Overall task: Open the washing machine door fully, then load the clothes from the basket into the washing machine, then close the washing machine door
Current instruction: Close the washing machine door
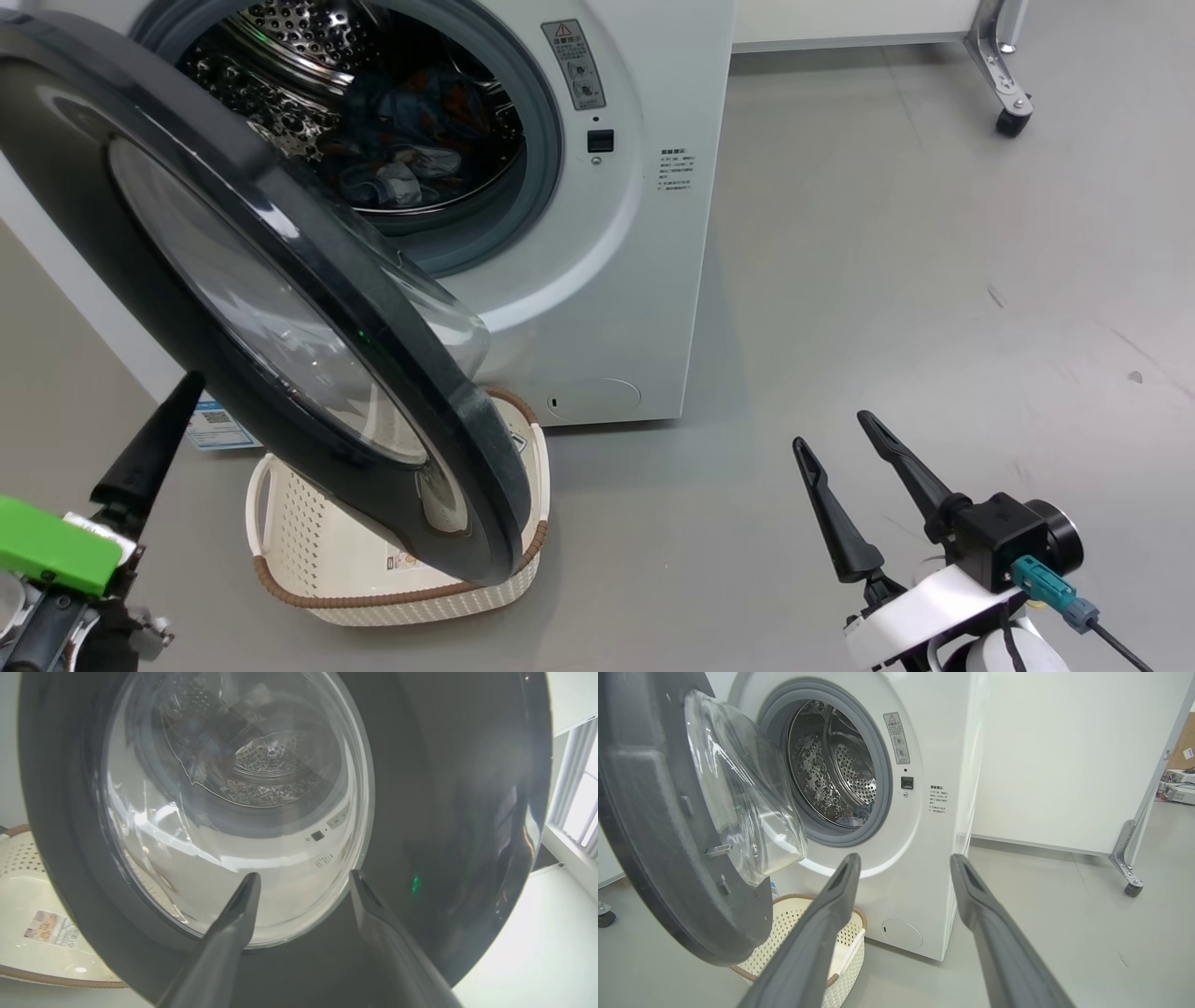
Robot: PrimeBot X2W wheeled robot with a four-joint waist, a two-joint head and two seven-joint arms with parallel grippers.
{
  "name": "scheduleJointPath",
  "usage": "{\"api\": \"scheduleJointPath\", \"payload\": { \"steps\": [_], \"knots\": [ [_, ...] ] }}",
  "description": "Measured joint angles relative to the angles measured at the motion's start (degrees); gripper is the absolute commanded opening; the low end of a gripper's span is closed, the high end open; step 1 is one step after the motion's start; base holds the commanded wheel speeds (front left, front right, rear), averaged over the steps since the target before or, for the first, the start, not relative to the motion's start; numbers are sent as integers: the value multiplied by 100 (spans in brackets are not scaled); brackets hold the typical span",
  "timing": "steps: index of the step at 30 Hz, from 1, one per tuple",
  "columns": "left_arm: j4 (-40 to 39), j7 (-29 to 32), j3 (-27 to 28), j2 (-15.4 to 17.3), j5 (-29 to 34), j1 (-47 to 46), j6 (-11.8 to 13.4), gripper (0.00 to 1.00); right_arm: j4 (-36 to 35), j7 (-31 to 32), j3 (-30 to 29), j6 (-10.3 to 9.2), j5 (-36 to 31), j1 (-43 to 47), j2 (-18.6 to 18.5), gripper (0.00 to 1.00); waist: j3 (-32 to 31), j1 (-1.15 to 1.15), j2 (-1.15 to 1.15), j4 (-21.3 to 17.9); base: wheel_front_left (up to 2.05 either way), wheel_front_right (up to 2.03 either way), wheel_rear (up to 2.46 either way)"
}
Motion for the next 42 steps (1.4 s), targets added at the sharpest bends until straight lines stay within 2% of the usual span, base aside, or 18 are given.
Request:
{"api": "scheduleJointPath", "payload": {
  "steps": [5,10,13,19,23,33,35,36,38,42],
  "knots": [
    [-29,-652,51,33,945,306,-134,100,-27,0,-58,0,-1,60,0,100,-7,0,0,67,0,0,0],
    [66,-1351,-38,51,1976,789,-165,100,-43,0,-111,0,-52,61,2,100,-10,0,0,82,0,0,0],
    [129,-1863,-236,202,2900,1073,-213,100,-43,0,-151,0,-58,62,-3,100,-16,0,0,92,0,0,0],
    [361,-2929,-588,220,4020,1419,-213,100,-37,0,-264,0,-110,75,-2,100,-30,0,0,123,0,0,0],
    [580,-3521,-795,183,4506,1547,-213,100,1,0,-357,0,-182,84,-3,100,-43,0,0,153,0,0,0],
    [1112,-4519,-1040,57,4888,1573,-213,100,203,0,-672,-13,-310,246,-7,100,-58,0,0,215,0,0,0],
    [1199,-4678,-1072,53,4929,1569,-213,100,270,0,-757,-70,-346,291,-11,100,-63,0,0,220,0,0,0],
    [1251,-4734,-1079,46,4929,1568,-213,100,320,1,-804,-116,-354,324,-11,94,-66,0,0,222,0,0,0],
    [1323,-4840,-1111,41,4949,1567,-214,100,412,0,-909,-218,-374,362,-7,0,-75,0,0,224,0,0,0],
    [1483,-4865,-1168,31,4989,1560,-214,100,526,1,-1003,-260,-396,433,34,0,-102,0,0,231,0,0,0]
  ]
}}
